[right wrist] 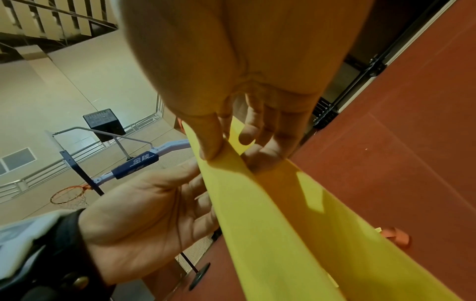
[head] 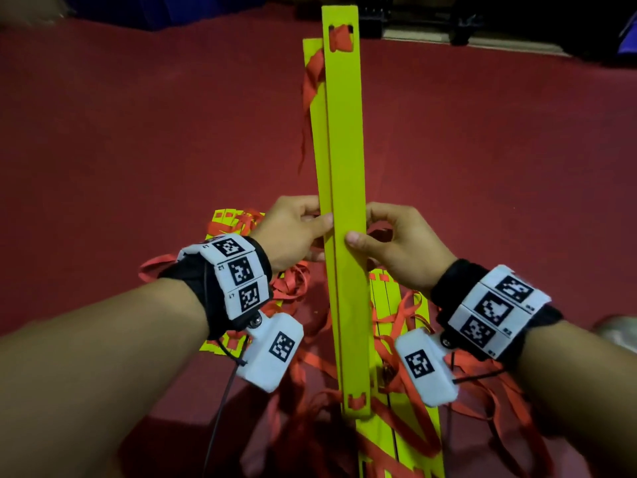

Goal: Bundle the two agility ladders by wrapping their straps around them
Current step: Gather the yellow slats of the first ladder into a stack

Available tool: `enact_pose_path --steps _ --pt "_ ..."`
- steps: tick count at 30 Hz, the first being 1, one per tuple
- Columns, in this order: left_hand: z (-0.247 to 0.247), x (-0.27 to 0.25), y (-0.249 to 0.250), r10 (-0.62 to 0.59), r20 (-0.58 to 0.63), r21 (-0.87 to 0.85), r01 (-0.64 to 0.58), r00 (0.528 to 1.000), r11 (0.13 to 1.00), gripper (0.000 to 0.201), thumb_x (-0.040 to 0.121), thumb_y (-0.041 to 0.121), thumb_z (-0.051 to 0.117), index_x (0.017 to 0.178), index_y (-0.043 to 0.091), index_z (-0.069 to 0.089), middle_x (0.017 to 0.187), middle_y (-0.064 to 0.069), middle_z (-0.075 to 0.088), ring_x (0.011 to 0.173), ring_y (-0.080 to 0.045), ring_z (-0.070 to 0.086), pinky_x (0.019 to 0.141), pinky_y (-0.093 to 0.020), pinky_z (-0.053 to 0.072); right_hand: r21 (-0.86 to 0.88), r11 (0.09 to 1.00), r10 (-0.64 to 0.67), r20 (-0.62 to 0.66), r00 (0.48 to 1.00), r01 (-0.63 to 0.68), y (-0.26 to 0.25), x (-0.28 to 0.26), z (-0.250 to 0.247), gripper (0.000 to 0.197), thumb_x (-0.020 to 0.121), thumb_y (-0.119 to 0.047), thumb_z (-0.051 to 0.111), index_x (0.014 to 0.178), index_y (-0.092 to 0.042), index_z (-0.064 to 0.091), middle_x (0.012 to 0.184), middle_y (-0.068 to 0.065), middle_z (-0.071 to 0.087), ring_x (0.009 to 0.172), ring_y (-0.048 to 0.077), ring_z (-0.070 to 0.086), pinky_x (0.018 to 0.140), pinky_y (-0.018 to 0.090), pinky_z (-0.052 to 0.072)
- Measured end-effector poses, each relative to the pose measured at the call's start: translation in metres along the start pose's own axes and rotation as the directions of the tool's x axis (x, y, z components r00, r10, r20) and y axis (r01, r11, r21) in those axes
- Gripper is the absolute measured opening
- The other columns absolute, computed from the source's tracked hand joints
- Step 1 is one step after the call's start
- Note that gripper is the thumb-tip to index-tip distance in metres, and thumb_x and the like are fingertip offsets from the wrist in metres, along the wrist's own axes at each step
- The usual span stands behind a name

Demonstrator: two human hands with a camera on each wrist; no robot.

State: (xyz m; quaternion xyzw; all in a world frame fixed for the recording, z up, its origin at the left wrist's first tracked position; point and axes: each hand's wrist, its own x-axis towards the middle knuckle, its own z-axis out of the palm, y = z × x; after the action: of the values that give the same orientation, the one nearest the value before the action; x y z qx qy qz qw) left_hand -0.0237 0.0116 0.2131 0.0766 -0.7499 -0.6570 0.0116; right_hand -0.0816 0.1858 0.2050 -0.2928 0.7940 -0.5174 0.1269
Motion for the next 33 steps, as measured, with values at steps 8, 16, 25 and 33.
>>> enact_pose_path --steps 8,16,25,33 --pt "0.003 -0.006 0.000 -0.009 0.058 -0.046 0.012 0.998 0.999 0.029 0.107 0.021 0.048 0.111 -0.004 0.063 0.084 -0.008 0.069 0.071 -0.017 0.067 0.060 -0.023 0.057 -0.023 1.000 0.006 -0.077 0.997 -0.007 0.000 -0.007 0.004 0.015 0.087 -0.019 0.077 0.094 -0.009 0.068 0.111 0.010 0.057 0.070 0.021 0.070 0.051 0.029 0.055" --pt "0.006 -0.015 -0.006 0.093 0.019 0.145 -0.095 0.995 0.985 0.020 0.104 0.007 0.054 0.107 0.022 0.067 0.095 -0.002 0.070 0.078 -0.020 0.070 0.062 -0.030 0.057 -0.064 0.998 0.011 -0.093 0.996 -0.017 -0.001 -0.009 0.010 0.046 0.079 -0.020 0.084 0.113 -0.015 0.053 0.091 0.002 0.069 0.062 0.014 0.062 0.065 0.044 0.057" --pt "0.011 -0.021 0.000 0.158 -0.131 0.312 -0.111 0.979 0.944 0.044 0.089 0.020 0.077 0.123 0.032 0.052 0.081 0.003 0.065 0.074 -0.021 0.073 0.066 -0.040 0.063 -0.099 0.994 -0.040 0.043 0.998 0.044 0.005 -0.011 0.002 0.009 0.094 -0.015 0.069 0.102 -0.012 0.071 0.080 -0.009 0.069 0.059 -0.001 0.055 0.060 0.021 0.041" --pt "0.015 -0.032 0.013 0.177 -0.126 0.659 -0.051 0.976 0.750 0.048 0.081 0.064 0.070 0.117 0.035 0.061 0.082 0.014 0.070 0.089 -0.016 0.067 0.085 -0.038 0.052 -0.431 0.897 -0.097 0.016 0.995 0.094 0.003 -0.023 0.013 0.026 0.084 -0.012 0.070 0.072 -0.031 0.057 0.067 -0.012 0.061 0.063 0.010 0.052 0.062 0.028 0.038"
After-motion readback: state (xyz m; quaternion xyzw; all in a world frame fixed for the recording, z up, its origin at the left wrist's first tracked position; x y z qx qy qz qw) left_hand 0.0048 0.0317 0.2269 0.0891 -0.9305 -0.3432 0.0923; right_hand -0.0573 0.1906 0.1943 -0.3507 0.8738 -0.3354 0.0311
